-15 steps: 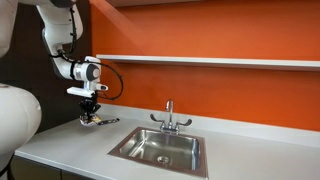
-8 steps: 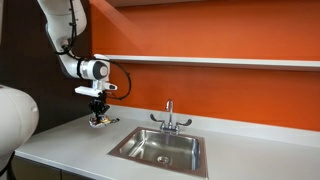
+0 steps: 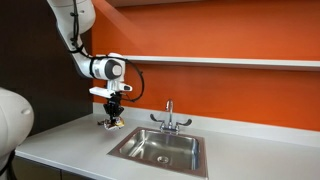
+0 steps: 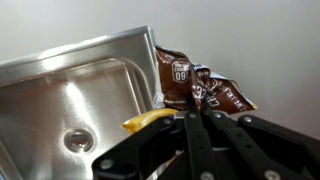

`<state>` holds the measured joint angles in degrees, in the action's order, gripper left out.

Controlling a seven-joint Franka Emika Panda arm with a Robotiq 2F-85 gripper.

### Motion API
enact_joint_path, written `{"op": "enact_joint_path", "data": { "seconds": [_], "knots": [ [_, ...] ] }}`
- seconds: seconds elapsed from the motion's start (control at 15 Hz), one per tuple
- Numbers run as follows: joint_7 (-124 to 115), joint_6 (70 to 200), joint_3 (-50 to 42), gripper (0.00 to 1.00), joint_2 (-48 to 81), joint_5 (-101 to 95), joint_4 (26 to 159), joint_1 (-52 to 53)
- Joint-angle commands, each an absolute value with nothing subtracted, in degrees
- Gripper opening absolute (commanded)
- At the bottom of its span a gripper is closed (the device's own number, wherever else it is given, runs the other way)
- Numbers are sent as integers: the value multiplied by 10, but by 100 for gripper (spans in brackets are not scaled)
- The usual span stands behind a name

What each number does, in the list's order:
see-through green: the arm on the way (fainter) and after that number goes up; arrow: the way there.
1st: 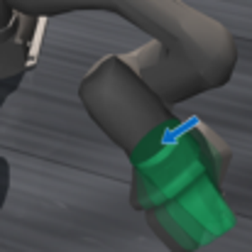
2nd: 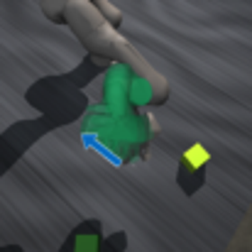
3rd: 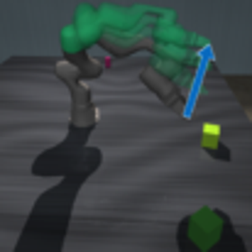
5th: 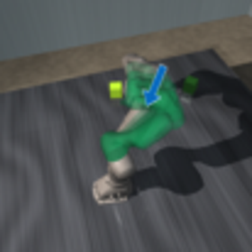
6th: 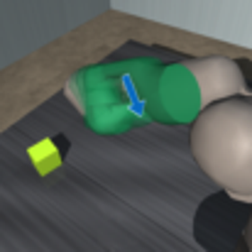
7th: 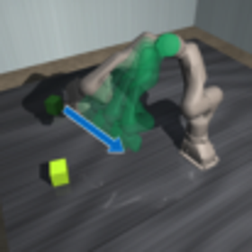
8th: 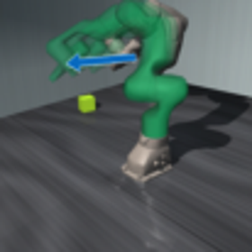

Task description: Put the brown packet inside the sink

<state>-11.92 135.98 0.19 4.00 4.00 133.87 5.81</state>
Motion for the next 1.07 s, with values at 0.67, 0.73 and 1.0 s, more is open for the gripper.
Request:
{"op": "enact_joint_path", "data": {
  "seconds": [0.67, 0.73, 1.0],
  "knots": [
    [-119, 1377, -51, 1, 66, 39, 1322, -23],
    [-123, 1379, -54, 1, 78, 35, 1315, -25],
    [-123, 1386, -62, 1, 133, 38, 1271, -31]
  ]
}}
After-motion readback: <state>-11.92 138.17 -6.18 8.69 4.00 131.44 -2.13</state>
